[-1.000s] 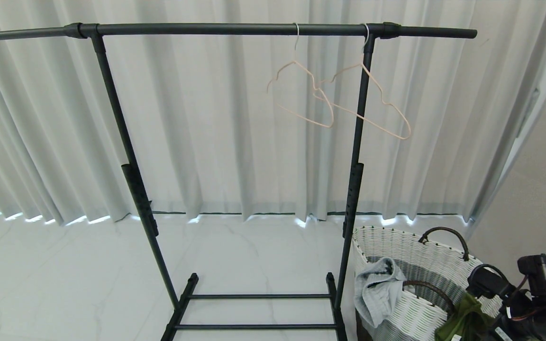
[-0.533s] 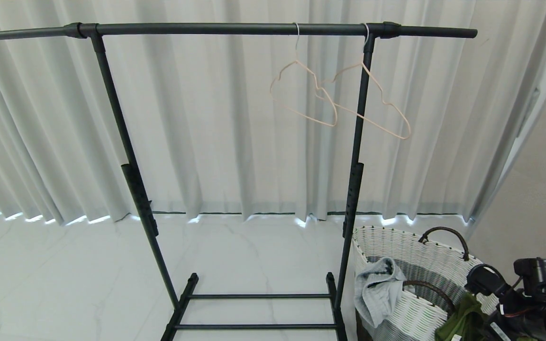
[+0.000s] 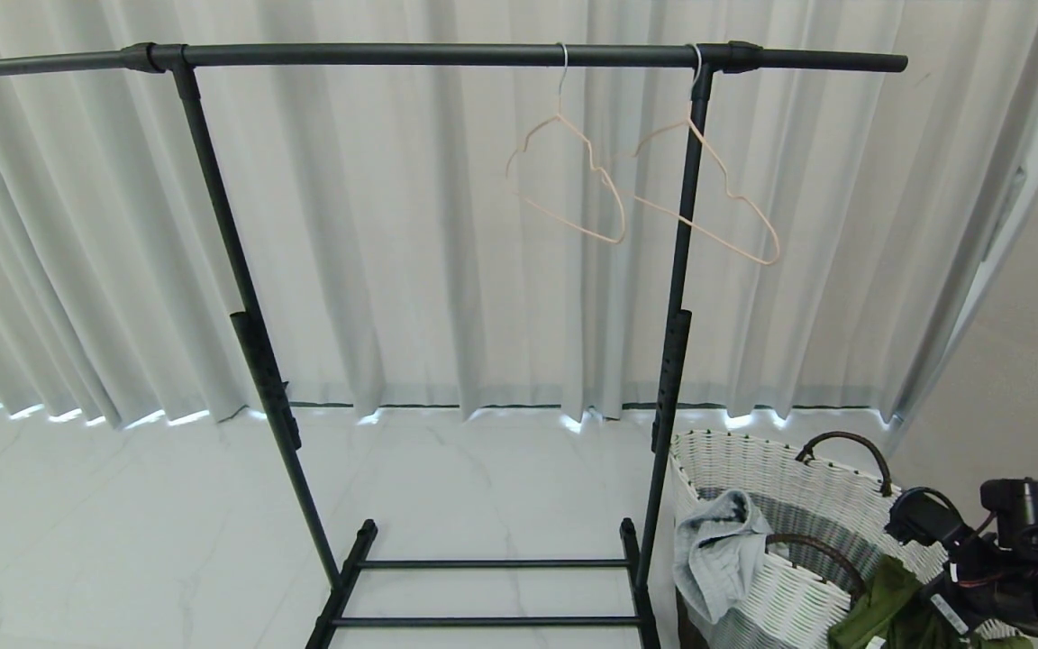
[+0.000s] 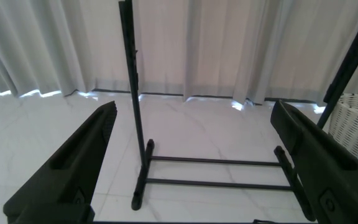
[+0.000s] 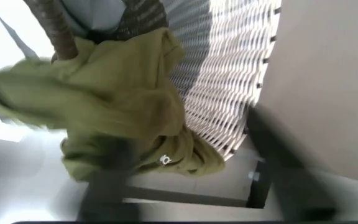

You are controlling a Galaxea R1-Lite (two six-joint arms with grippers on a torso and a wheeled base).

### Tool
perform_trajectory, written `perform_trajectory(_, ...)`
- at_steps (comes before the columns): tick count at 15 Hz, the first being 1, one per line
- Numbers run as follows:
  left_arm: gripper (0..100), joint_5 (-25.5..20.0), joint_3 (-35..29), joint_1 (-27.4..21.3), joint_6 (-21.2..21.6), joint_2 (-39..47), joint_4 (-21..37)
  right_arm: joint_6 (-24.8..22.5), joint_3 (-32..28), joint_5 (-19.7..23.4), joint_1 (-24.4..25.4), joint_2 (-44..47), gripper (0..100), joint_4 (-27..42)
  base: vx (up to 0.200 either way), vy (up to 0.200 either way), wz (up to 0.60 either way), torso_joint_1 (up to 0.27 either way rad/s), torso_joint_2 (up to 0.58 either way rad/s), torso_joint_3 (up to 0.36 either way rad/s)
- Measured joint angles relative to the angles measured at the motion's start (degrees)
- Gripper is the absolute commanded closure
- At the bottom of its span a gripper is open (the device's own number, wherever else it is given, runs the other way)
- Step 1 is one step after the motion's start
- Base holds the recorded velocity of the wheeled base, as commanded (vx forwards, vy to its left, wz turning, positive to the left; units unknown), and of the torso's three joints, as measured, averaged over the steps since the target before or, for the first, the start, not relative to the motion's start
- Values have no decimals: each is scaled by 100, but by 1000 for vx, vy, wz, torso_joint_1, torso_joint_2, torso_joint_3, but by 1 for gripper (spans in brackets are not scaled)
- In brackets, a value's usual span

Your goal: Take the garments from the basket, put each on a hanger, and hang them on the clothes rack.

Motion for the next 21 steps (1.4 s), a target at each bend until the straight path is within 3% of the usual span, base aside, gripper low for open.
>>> perform_trajectory(3, 0, 0, 0, 5, -7, 0, 2, 0, 41, 0, 11, -280, 100, 135, 0, 0, 0, 0, 0, 0)
perform_trajectory(6, 0, 0, 0, 2, -2, 0, 0, 2, -82, 4, 17, -964, 100, 1303, 0, 0, 0, 0, 0, 0)
perform_trajectory(9, 0, -2, 0, 5, -7, 0, 0, 188, -798, 15, 138, -2203, 100, 3892, 0, 0, 0, 0, 0, 0)
perform_trajectory(12, 0, 4, 0, 0, -16, 0, 2, 1009, -2114, 24, 566, -3630, 100, 6957, 0, 0, 0, 0, 0, 0)
perform_trajectory(14, 0, 1, 0, 0, -16, 0, 2, 1660, -2943, 20, 1072, -4504, 100, 8252, 0, 0, 0, 0, 0, 0)
perform_trajectory(17, 0, 1, 0, 2, -22, 0, 0, 1877, -3746, -2, 1490, -5353, 100, 8936, 0, 0, 0, 0, 0, 0)
perform_trajectory(21, 0, 1, 0, 0, -11, 0, 2, 1869, -4380, -7, 1606, -5810, 100, 9043, 0, 0, 0, 0, 0, 0)
